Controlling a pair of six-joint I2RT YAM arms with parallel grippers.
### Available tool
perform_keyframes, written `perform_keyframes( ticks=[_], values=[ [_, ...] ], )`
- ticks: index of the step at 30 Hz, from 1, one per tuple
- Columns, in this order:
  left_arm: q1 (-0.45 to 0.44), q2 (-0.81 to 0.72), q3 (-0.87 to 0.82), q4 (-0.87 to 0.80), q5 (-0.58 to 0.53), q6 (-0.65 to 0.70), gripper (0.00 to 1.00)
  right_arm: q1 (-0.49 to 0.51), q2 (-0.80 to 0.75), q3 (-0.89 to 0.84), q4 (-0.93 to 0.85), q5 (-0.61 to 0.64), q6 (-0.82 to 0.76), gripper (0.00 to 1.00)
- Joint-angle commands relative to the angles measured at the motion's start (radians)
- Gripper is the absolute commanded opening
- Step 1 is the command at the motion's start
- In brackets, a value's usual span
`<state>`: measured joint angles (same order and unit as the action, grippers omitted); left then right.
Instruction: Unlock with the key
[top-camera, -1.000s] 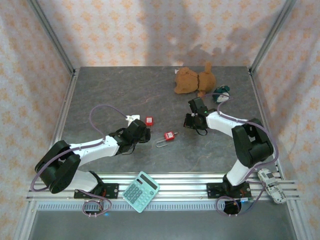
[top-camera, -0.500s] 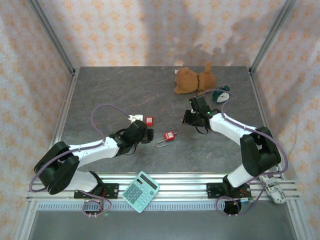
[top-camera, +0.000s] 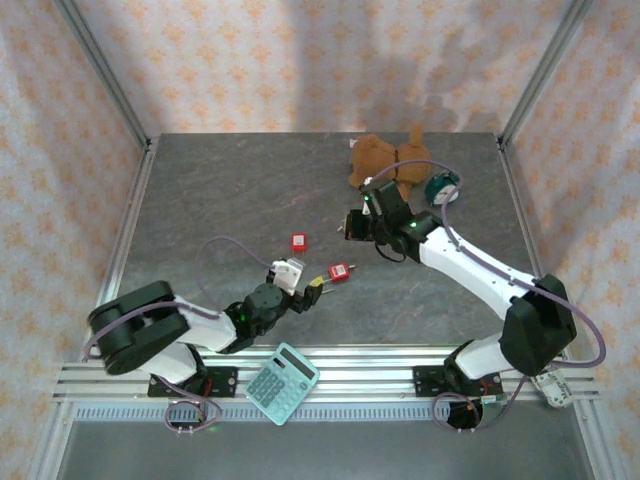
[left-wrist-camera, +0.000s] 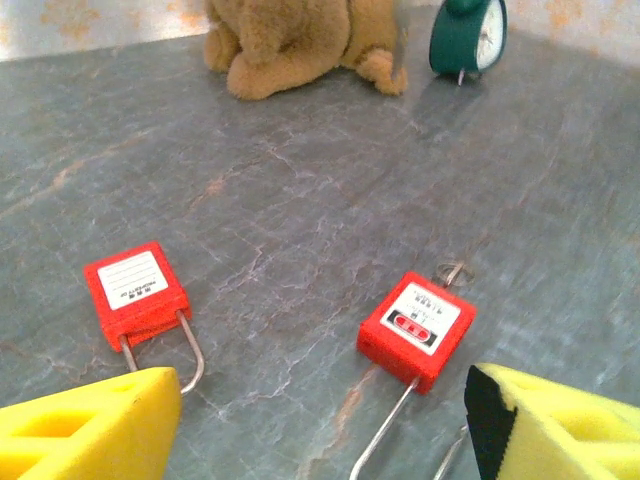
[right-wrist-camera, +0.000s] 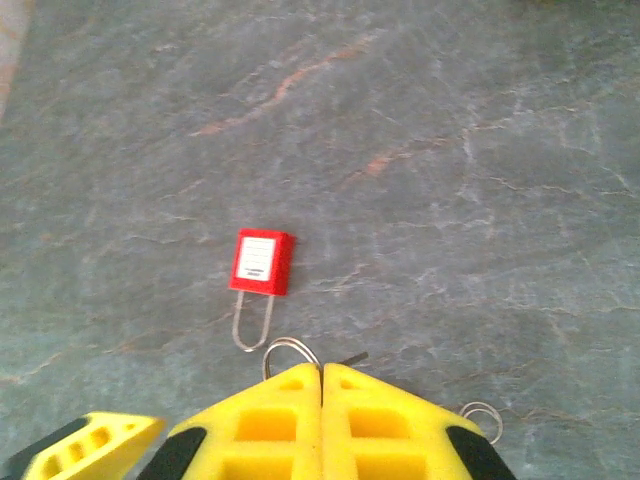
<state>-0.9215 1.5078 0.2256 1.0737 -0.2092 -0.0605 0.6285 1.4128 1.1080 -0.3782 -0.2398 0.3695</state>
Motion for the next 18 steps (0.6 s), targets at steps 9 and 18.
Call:
perform_keyframes(
  ticks=[9, 18],
  values=[
    [-0.024, 0.118, 0.132, 0.337, 0.017, 0.357, 0.72, 0.043, -0.116, -0.008, -0.002, -0.112, 0.089, 0.00],
    [-0.021, 0.181, 0.207, 0.336, -0.018, 0.389, 0.51, 0.043, -0.192, -0.044, 0.023, -0.157, 0.136, 0.00]
  ],
)
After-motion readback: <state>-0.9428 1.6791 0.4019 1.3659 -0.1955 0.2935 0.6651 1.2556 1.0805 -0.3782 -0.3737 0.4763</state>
